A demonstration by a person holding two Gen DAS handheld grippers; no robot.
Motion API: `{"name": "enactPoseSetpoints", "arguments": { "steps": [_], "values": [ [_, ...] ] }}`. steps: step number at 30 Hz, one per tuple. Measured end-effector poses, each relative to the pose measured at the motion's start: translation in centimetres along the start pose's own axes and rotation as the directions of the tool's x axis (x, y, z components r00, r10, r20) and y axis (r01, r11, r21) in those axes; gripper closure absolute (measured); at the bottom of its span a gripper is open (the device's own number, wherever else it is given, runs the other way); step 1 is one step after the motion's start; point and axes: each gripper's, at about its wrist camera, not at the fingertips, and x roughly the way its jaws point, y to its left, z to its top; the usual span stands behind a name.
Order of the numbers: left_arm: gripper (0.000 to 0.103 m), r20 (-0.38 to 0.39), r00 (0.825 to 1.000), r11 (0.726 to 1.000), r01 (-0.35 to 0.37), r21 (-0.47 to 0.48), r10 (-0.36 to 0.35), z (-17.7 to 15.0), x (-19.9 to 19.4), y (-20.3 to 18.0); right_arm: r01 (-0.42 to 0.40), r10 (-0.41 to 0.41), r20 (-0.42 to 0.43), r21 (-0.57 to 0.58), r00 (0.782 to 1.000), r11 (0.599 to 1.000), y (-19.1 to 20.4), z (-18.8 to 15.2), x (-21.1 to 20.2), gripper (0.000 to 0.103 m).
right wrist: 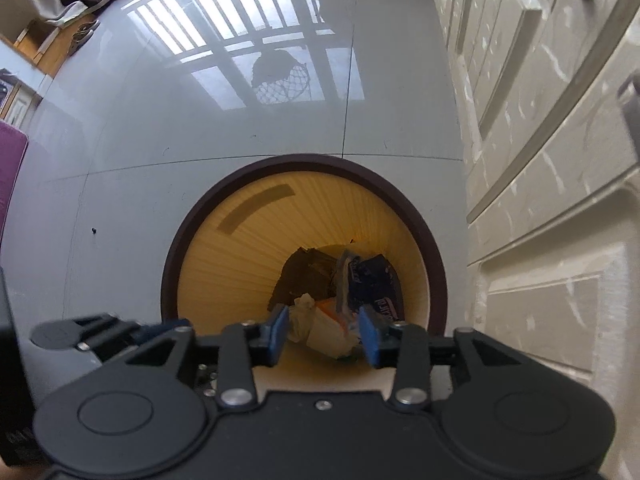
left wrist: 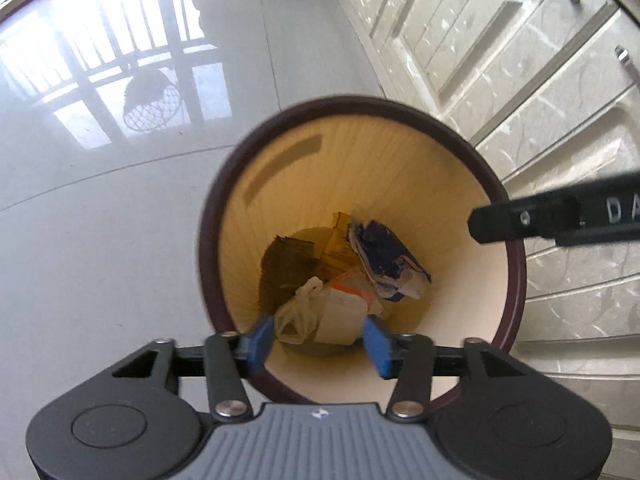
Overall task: Collect trash
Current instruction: 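Open both tools to drop the bag and wrapper into the bin, then move both open tools back toward the remaining trash on the bench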
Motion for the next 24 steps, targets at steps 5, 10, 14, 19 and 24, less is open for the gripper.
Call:
{"name": "enactPoseSetpoints", "arguments": {
  "steps": [5, 10, 14, 19, 24],
  "values": [
    [0.033, 0.025, 1.000, 1.000, -0.006, -0.021, 0.007, 0.3, -3.0, 0.8, 0.004, -0.004, 0.017, -0.001, 1.000, 1.000, 0.2, -0.3, -2.0, 0.052],
    [0.024, 0.062, 0.998, 0.999, -0.024, -0.039, 0.026, 0.5, -6.2, 1.5, 0.026, -0.026, 0.034, -0.013, 0.999, 1.000, 0.9, -0.8, -3.9, 0.040],
    [0.015, 0.087, 0.995, 0.997, -0.033, -0.072, 0.039, 0.3, -8.9, 2.5, 0.045, -0.043, 0.050, -0.034, 0.998, 0.998, 1.7, -1.4, -5.5, 0.032],
    [0.010, 0.111, 0.992, 0.993, -0.041, -0.110, 0.054, -0.2, -11.5, 3.4, 0.054, -0.054, 0.045, -0.007, 0.998, 0.999, 2.0, -2.3, -7.6, 0.020],
    [0.003, 0.134, 0.989, 0.989, -0.042, -0.140, 0.061, -0.5, -14.1, 3.6, 0.077, -0.078, 0.037, 0.016, 0.996, 0.997, 2.2, -3.3, -9.7, 0.007]
  ]
}}
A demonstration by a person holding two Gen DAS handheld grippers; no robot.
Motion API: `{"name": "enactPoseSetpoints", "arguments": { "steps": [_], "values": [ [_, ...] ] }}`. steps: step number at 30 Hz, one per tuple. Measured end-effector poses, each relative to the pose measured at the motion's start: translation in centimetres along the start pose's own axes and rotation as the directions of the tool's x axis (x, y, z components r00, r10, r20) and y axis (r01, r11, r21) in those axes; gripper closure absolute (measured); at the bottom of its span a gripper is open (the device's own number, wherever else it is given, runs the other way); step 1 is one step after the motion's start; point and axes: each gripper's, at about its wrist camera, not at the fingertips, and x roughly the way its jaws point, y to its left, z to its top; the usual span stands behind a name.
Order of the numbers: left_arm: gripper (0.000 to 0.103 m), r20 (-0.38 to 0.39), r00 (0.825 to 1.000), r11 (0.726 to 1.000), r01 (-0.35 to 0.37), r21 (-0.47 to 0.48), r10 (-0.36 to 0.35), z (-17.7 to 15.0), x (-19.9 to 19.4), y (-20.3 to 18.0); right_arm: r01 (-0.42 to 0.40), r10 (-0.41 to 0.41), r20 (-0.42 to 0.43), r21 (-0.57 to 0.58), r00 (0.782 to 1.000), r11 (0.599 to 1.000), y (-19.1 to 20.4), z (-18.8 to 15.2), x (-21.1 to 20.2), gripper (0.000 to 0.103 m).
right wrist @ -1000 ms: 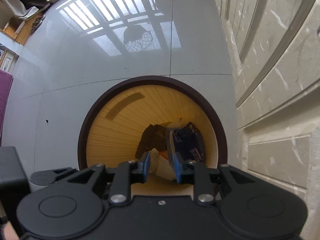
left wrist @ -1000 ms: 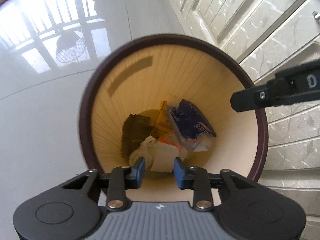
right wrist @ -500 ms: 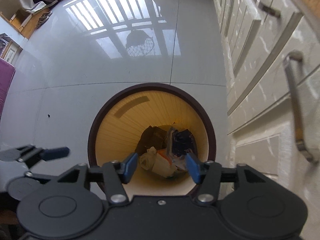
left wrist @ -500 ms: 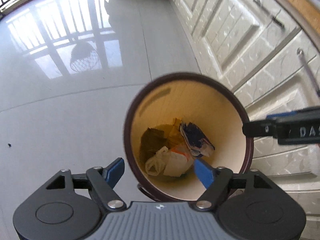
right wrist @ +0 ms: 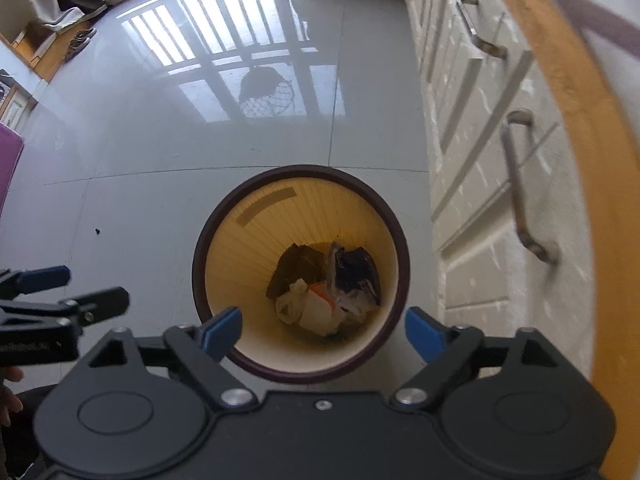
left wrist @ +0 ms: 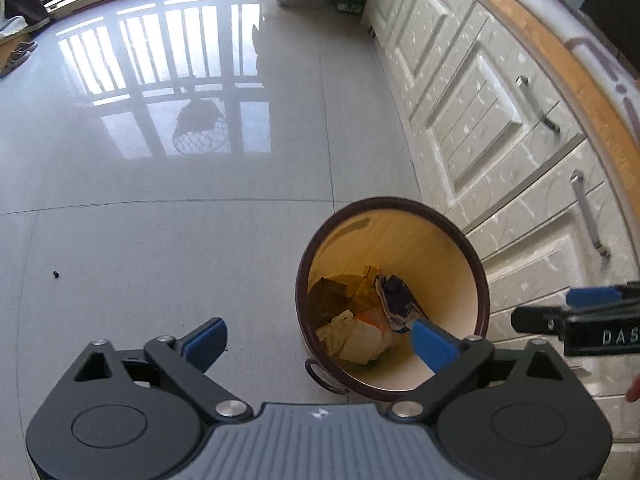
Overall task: Collect trash
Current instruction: 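Move both open tools back toward the remaining trash on the bench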
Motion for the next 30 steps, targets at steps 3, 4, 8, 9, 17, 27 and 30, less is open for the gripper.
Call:
{"name": "enactPoseSetpoints", "arguments": {
  "steps": [3, 4, 8, 9, 17, 27, 30],
  "values": [
    [0.002, 0.017, 1.000, 1.000, -0.012, 0.002, 0.012, 0.0, -1.5, -0.2, 0.011, -0.011, 0.017, -0.007, 1.000, 1.000, 0.4, -0.5, -1.5, 0.004],
    [0.001, 0.023, 1.000, 1.000, -0.014, 0.002, 0.014, 0.0, -2.1, -0.2, 0.013, -0.013, 0.025, -0.011, 1.000, 1.000, 0.6, -0.7, -2.1, 0.003],
    [0.001, 0.040, 0.999, 1.000, -0.029, 0.005, 0.029, -0.3, -4.2, -0.3, 0.029, -0.027, 0.058, -0.020, 0.998, 0.999, 1.1, -1.3, -4.1, 0.000],
    [0.001, 0.044, 0.998, 0.999, -0.035, 0.006, 0.035, -0.4, -4.7, -0.2, 0.028, -0.027, 0.064, -0.018, 0.998, 0.999, 1.1, -1.4, -4.5, 0.000],
    [0.001, 0.085, 0.994, 0.997, -0.074, -0.001, 0.073, -1.2, -8.3, 0.1, 0.017, -0.014, 0.132, -0.023, 0.991, 1.000, 1.7, -2.3, -8.5, 0.000],
    [0.001, 0.168, 0.983, 0.998, -0.070, -0.005, 0.070, -2.2, -13.0, -0.4, 0.027, -0.019, 0.232, -0.029, 0.972, 0.999, 2.0, -4.4, -13.5, 0.000],
    [0.001, 0.197, 0.978, 0.998, -0.067, 0.000, 0.066, -2.5, -14.3, -0.9, 0.034, -0.024, 0.265, -0.031, 0.964, 0.999, 1.7, -5.3, -15.1, 0.000]
  ]
}}
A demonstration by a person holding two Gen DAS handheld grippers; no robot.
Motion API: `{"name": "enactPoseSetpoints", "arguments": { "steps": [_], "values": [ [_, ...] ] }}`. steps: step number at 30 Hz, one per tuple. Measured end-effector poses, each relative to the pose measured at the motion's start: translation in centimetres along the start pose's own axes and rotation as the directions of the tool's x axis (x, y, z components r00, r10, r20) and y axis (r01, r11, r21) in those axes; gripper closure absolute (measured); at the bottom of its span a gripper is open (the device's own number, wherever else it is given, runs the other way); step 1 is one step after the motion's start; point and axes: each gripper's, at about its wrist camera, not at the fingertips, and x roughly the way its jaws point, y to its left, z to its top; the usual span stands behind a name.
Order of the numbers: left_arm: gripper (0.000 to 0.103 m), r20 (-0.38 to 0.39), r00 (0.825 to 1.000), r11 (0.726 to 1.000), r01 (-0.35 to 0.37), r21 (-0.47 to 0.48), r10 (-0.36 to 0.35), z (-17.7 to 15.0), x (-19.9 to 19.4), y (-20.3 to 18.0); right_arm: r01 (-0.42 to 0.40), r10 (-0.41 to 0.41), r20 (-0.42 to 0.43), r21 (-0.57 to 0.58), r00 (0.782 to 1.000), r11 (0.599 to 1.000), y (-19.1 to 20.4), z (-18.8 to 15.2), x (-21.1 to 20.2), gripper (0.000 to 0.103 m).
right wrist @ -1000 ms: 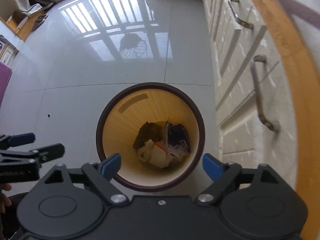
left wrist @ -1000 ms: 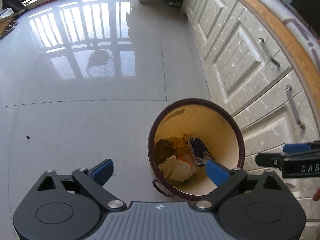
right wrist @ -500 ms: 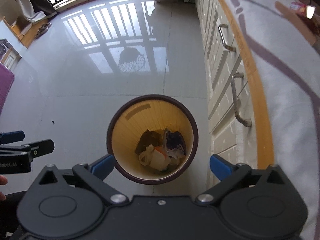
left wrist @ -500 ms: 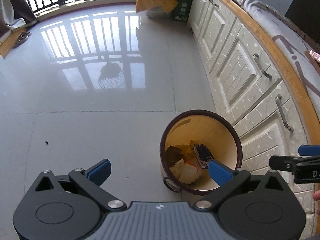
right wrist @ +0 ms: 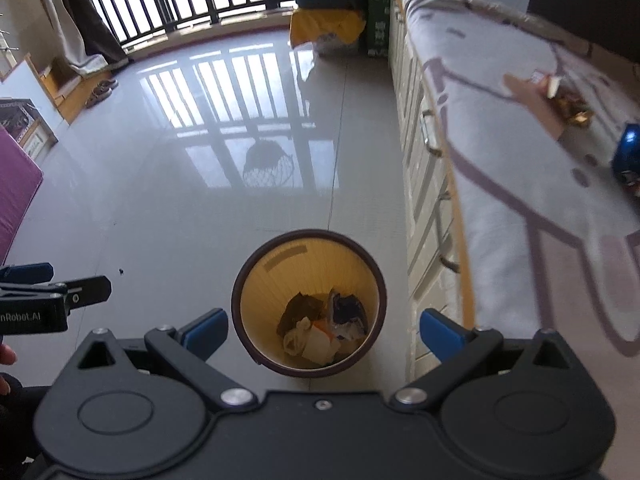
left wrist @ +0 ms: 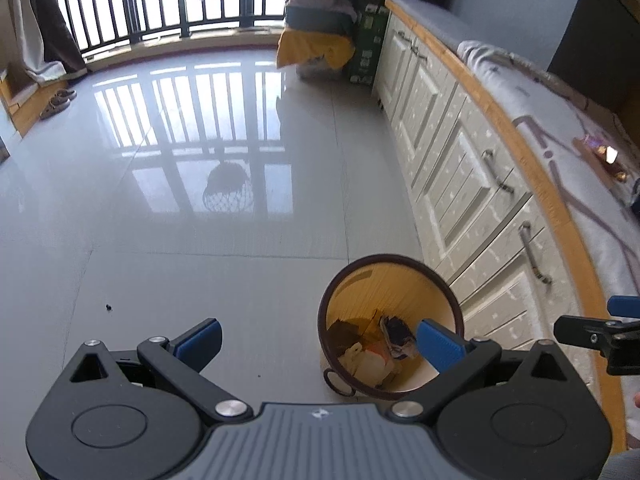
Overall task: Collect trash
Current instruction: 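Move both open tools back toward the remaining trash on the bench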
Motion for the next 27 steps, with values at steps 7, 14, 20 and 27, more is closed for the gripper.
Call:
{"name": "enactPoseSetpoints", "arguments": {
  "steps": [7, 14, 20, 27],
  "values": [
    [0.001, 0.053, 0.998, 1.000, 0.025, 0.017, -0.026, -0.7, -2.5, -1.4, 0.009, -0.010, 0.073, 0.009, 0.997, 1.000, -1.4, -1.2, -3.6, 0.000],
    [0.001, 0.111, 0.992, 0.997, 0.054, 0.055, -0.060, -1.0, -4.5, -3.9, 0.019, -0.024, 0.150, 0.035, 0.988, 0.999, -3.9, -2.8, -6.5, 0.000],
    [0.001, 0.171, 0.981, 0.993, 0.077, 0.095, -0.092, -2.0, -5.6, -7.0, 0.013, -0.029, 0.224, 0.072, 0.974, 0.997, -7.1, -4.7, -8.8, 0.000],
    [0.001, 0.233, 0.961, 0.986, 0.127, 0.109, -0.150, -2.3, -6.0, -10.2, 0.075, -0.102, 0.304, 0.098, 0.947, 0.992, -11.2, -7.1, -10.7, 0.000]
  ]
}}
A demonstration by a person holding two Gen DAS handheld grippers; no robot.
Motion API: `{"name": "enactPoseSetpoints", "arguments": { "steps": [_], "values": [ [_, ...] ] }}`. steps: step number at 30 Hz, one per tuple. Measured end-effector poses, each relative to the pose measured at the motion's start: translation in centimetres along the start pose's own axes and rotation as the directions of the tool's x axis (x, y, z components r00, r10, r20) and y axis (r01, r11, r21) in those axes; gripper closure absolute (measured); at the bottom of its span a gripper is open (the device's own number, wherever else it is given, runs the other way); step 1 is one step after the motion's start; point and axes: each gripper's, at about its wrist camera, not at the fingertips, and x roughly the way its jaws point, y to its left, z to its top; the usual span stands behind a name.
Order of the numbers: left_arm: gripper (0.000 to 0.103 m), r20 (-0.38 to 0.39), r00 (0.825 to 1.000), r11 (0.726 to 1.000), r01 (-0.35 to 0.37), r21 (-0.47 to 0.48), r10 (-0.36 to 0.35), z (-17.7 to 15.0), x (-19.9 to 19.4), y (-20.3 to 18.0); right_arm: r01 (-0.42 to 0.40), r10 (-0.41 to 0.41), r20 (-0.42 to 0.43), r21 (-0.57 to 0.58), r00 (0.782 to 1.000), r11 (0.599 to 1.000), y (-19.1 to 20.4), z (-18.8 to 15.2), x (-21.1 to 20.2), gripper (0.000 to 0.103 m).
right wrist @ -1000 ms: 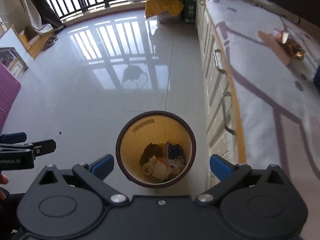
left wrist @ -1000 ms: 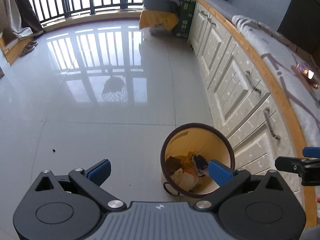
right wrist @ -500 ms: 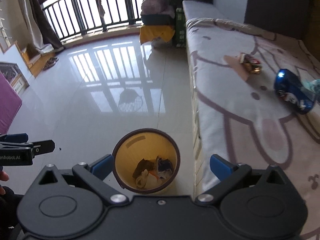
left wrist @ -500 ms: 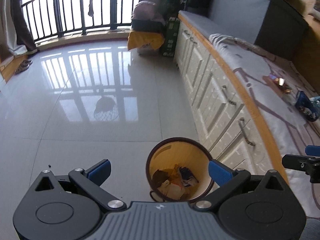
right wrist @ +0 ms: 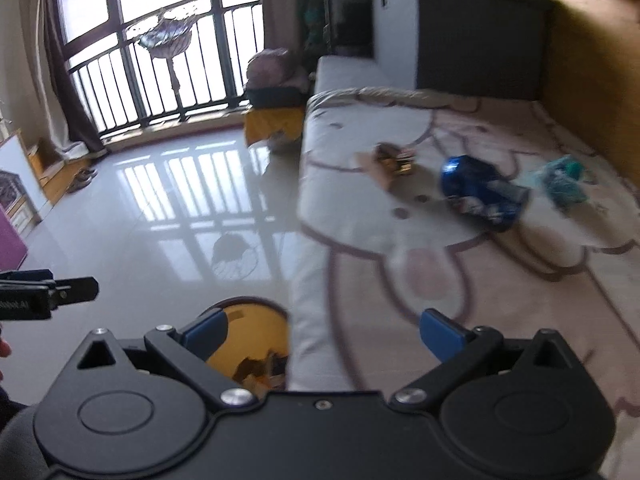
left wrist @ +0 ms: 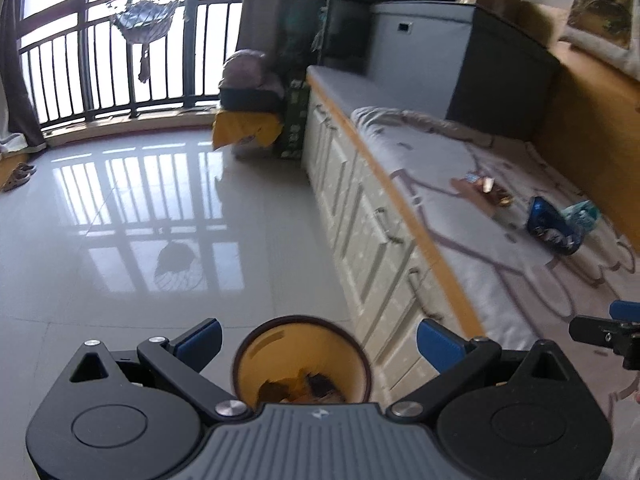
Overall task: Collect trash
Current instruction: 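Move both open tools back toward the remaining trash on the bench, then grasp the red snack box with the left tool while the right tool grasps the blue can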
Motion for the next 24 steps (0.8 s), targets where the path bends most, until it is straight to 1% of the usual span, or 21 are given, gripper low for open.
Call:
{"name": "enactPoseSetpoints", "arguments": {
  "steps": [6, 13, 20, 24],
  "values": [
    [0.000, 0.041, 0.998, 0.998, 0.048, 0.043, -0.050, 0.7, 1.1, -3.6, 0.069, -0.071, 0.073, 0.027, 0.995, 0.997, -4.1, -0.6, -0.7, 0.000],
    [0.000, 0.078, 0.986, 0.984, 0.141, 0.106, -0.150, 2.4, 3.5, -8.9, 0.114, -0.128, 0.142, 0.101, 0.981, 0.988, -8.4, -0.7, -0.1, 0.000],
    [0.000, 0.098, 0.971, 0.969, 0.201, 0.142, -0.216, 4.7, 7.2, -13.8, 0.164, -0.202, 0.184, 0.202, 0.962, 0.966, -12.2, -0.2, 1.9, 0.000],
    [0.000, 0.102, 0.964, 0.961, 0.227, 0.155, -0.245, 6.1, 9.4, -15.6, 0.202, -0.258, 0.202, 0.262, 0.945, 0.944, -14.2, 0.6, 3.3, 0.000]
  ]
}}
